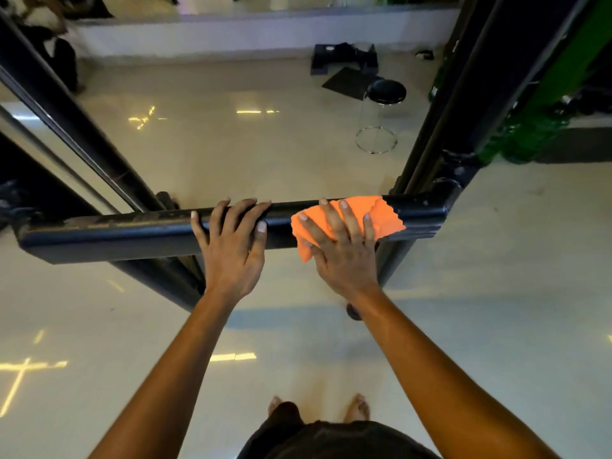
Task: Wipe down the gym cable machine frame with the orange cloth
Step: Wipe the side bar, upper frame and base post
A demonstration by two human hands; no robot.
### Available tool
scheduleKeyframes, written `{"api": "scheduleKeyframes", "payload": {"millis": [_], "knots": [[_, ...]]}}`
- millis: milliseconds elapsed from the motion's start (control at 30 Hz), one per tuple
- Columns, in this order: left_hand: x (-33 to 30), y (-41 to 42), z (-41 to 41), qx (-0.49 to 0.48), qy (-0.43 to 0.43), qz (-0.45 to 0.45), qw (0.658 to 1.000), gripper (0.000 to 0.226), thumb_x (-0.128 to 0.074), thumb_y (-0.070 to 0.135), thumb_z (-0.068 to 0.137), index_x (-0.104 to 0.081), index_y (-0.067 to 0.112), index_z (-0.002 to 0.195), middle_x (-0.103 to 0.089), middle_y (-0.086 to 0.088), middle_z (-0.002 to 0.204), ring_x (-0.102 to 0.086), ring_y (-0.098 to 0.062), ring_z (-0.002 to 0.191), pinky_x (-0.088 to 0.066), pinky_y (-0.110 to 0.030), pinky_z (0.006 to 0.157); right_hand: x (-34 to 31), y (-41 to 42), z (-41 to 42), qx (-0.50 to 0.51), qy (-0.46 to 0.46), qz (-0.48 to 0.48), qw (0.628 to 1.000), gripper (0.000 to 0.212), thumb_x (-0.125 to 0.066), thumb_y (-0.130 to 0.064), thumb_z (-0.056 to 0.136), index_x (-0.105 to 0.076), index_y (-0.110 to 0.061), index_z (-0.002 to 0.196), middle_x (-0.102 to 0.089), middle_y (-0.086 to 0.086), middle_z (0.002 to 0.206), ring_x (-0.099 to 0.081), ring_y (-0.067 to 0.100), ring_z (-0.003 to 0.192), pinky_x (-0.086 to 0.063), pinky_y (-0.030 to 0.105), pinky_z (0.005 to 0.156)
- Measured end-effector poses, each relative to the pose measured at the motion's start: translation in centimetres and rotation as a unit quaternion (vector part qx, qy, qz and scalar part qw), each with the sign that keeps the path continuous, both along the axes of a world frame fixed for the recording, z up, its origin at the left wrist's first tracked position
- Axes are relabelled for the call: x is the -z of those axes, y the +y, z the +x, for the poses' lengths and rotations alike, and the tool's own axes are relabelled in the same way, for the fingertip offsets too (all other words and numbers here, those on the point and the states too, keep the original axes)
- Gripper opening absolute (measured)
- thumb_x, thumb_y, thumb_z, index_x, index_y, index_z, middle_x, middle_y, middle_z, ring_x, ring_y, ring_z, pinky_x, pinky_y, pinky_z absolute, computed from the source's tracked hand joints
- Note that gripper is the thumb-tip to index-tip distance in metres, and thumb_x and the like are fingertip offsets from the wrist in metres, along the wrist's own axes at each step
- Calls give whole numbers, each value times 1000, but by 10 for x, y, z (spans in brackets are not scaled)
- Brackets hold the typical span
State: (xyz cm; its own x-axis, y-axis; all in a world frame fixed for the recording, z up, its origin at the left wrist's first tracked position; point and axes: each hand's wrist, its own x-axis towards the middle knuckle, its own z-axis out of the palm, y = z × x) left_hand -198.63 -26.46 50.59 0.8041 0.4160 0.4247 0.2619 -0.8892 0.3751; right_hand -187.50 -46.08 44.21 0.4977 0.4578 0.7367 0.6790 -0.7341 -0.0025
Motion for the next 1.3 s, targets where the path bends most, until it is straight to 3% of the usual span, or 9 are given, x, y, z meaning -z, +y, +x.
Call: {"api": "scheduleKeyframes", "payload": {"millis": [200,367,467,667,800,900,1100,1200,1300], "knots": [[-5,-6,7,63,25,7,998,42,-40,42,114,-51,39,154,-49,17,159,-27,-17,160,13,-66,127,-26,22,-19,79,145,154,974,41,-54,-34,112,-61,-30,152,-50,4,163,-30,38,161,-8,69,130],[-7,-12,17,100,1,-24,995,39,-43,35,112,-59,36,147,-54,18,154,-42,-16,150,-7,-61,128,-27,23,-19,23,107,56,992,47,-54,-41,113,-54,-34,159,-48,3,165,-33,37,160,-13,68,130],[0,-5,13,115,-10,31,993,41,-48,32,113,-54,34,153,-51,16,158,-42,-18,149,-17,-57,126,-25,-20,1,17,85,4,996,51,-57,-41,112,-51,-33,162,-45,4,169,-35,35,159,-19,63,130],[2,-11,15,104,-12,33,994,43,-44,35,111,-55,32,152,-53,15,156,-44,-19,147,-20,-58,124,-44,7,-15,144,178,205,952,38,-49,-35,115,-60,-27,149,-48,0,163,-25,30,163,-11,67,130],[2,-10,16,111,-21,-1,994,43,-44,35,109,-59,32,149,-55,15,153,-46,-18,146,-21,-60,123,-35,29,-35,60,149,82,984,45,-50,-40,115,-53,-33,159,-43,0,169,-21,34,165,-5,67,132],[0,-10,17,108,-30,-9,994,42,-45,35,108,-61,33,147,-57,15,152,-47,-18,145,-22,-60,122,-33,-16,-10,22,108,-10,994,52,-54,-40,113,-46,-34,164,-38,1,173,-26,32,164,-15,63,132],[0,-23,19,81,-41,-22,996,42,-47,31,107,-62,33,146,-58,14,150,-45,-18,146,-15,-59,126,-51,-40,6,184,193,140,954,44,-38,-44,115,-56,-32,153,-43,2,166,-23,33,163,-16,68,128],[0,-29,23,61,-45,-38,996,42,-50,25,103,-64,33,141,-61,15,147,-46,-19,145,-13,-61,126,-48,11,-19,116,191,101,969,42,-42,-43,115,-55,-39,154,-40,-1,169,-16,36,166,-4,70,130],[1,-30,23,59,-41,-43,996,42,-49,25,102,-63,35,141,-61,16,145,-46,-18,145,-14,-64,124,-42,7,-19,37,144,15,989,48,-44,-46,115,-46,-42,163,-38,-3,172,-22,34,164,-7,64,133]]}}
